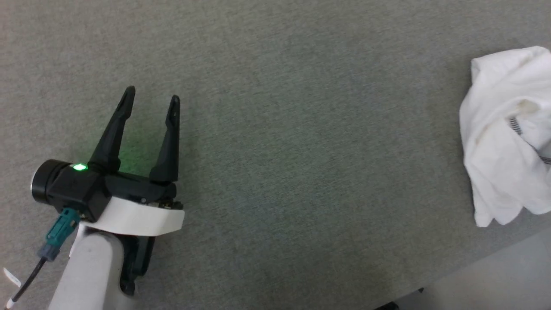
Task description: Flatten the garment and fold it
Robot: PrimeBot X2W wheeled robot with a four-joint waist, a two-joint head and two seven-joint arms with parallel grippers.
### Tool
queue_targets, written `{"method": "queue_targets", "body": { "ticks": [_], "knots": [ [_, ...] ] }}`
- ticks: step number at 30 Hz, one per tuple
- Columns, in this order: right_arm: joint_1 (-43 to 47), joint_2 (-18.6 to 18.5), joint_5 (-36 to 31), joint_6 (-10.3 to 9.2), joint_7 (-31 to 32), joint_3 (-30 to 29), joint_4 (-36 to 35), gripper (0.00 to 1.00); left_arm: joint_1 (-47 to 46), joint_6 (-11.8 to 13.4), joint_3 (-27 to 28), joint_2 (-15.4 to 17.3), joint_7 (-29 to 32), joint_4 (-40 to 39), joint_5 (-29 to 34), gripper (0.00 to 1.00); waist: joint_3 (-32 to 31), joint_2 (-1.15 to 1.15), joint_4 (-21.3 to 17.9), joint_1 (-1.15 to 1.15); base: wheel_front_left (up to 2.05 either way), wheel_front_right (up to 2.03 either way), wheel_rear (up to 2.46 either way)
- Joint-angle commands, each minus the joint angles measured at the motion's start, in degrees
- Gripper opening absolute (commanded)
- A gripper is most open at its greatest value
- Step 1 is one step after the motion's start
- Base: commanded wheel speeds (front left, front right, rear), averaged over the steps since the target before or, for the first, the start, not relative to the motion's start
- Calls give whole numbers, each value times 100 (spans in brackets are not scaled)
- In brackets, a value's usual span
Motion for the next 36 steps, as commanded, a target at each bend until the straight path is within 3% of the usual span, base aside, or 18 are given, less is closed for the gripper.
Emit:
{"method": "queue_targets", "body": {
  "ticks": [1, 7, 13, 25, 30, 36],
  "knots": [
    [-65, 33, -106, -5, -72, -76, 88, 100, -72, -3, 2, -5, -55, 46, -39, 100, -35, 0, 110, -2, 0, 0, 0],
    [143, -89, -760, -5, -689, -683, 222, 100, 47, 55, -31, -154, -175, 307, -98, 100, -557, 0, 301, -2, 0, 0, 0],
    [770, 209, -1366, -5, -1250, -983, -552, 100, 412, 194, -16, -395, -267, 596, -194, 100, -1327, 0, 584, -2, 0, 0, 0],
    [2295, 1642, -1223, -5, -1026, 45, -3088, 100, 1075, 462, 337, -751, -326, 996, -393, 100, -2254, 0, 1517, -2, 0, 0, 0],
    [2511, 1989, -1073, -5, -1009, 546, -3571, 100, 1269, 518, 653, -782, -329, 1134, -423, 100, -2496, 0, 1903, -2, 0, 0, 0],
    [2874, 2211, -837, -5, -1176, 741, -3875, 100, 1683, 595, 941, -639, -329, 1353, -247, 100, -2829, 0, 2206, -2, 0, 0, 0]
  ]
}}
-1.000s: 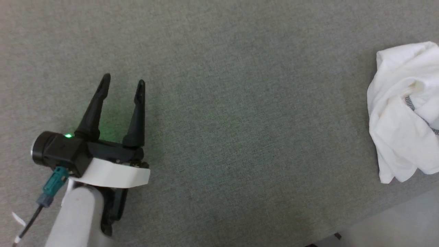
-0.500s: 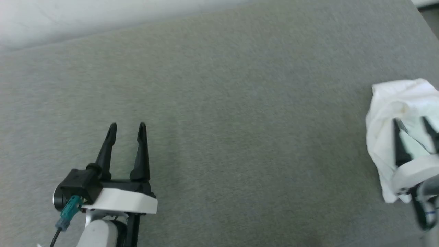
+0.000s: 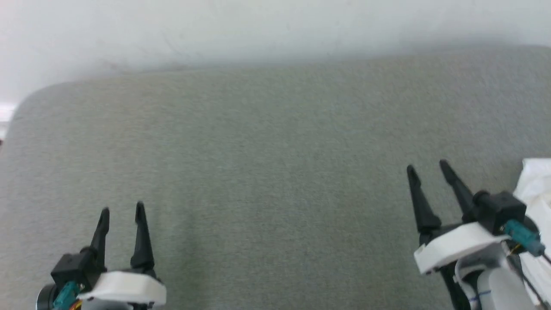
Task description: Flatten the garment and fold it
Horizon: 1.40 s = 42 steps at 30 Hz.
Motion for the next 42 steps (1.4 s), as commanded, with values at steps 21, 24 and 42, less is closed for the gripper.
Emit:
{"method": "queue_targets", "body": {
  "ticks": [21, 24, 42],
  "knots": [
    [1479, 142, -174, -5, 38, -240, -706, 100, 248, -29, -462, 277, 60, 613, 477, 100, -763, 0, 497, 1, 0, 0, 0],
    [1453, 123, -157, 0, 75, -203, -687, 0, 283, -16, -463, 246, 66, 625, 438, 0, -764, 0, 484, 1, 0, 0, 0],
    [1338, 123, -264, -2, 142, -198, -667, 0, 221, -63, -410, 127, 253, 494, 612, 0, -773, 0, 449, 1, 0, 0, 0]
  ]
}}
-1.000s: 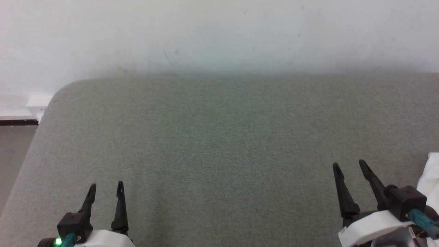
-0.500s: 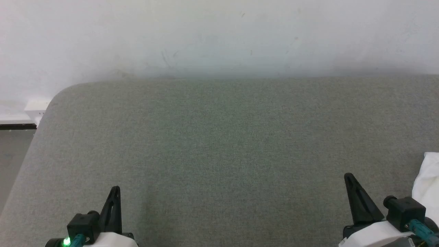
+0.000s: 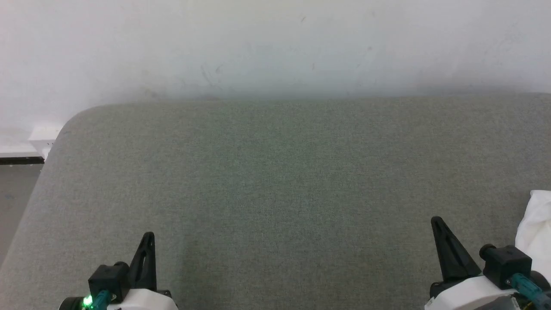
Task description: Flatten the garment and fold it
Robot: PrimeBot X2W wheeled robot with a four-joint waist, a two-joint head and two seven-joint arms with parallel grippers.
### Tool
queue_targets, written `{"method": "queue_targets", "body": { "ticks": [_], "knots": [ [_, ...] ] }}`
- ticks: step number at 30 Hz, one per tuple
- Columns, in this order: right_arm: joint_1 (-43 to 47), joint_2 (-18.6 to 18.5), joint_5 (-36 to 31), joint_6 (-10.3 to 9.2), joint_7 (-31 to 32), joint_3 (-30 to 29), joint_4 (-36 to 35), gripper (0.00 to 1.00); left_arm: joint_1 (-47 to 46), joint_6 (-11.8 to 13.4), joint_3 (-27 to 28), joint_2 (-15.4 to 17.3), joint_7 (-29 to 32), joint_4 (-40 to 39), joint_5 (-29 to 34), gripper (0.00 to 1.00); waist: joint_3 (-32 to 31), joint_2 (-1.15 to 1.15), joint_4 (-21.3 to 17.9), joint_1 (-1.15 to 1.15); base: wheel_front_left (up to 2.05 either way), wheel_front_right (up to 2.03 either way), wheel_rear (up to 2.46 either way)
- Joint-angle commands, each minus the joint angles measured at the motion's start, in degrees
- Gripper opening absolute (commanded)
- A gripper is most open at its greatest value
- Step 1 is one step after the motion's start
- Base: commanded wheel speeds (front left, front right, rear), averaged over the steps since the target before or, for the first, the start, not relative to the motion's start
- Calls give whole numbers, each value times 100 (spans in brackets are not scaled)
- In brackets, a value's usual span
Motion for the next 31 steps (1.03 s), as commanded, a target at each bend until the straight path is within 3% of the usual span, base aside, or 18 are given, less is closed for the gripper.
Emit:
{"method": "queue_targets", "body": {
  "ticks": [1, 31],
  "knots": [
    [-91, 3, -46, -2, 18, 3, 11, 0, -61, -48, 31, -31, 44, -47, 81, 0, -1, 0, -3, 0, 0, 0, 0],
    [-294, 9, -239, -3, 140, 16, 50, 0, -174, -133, 127, -235, 381, -285, 393, 0, -18, 0, -65, 0, 0, 0, 0]
  ]
}}
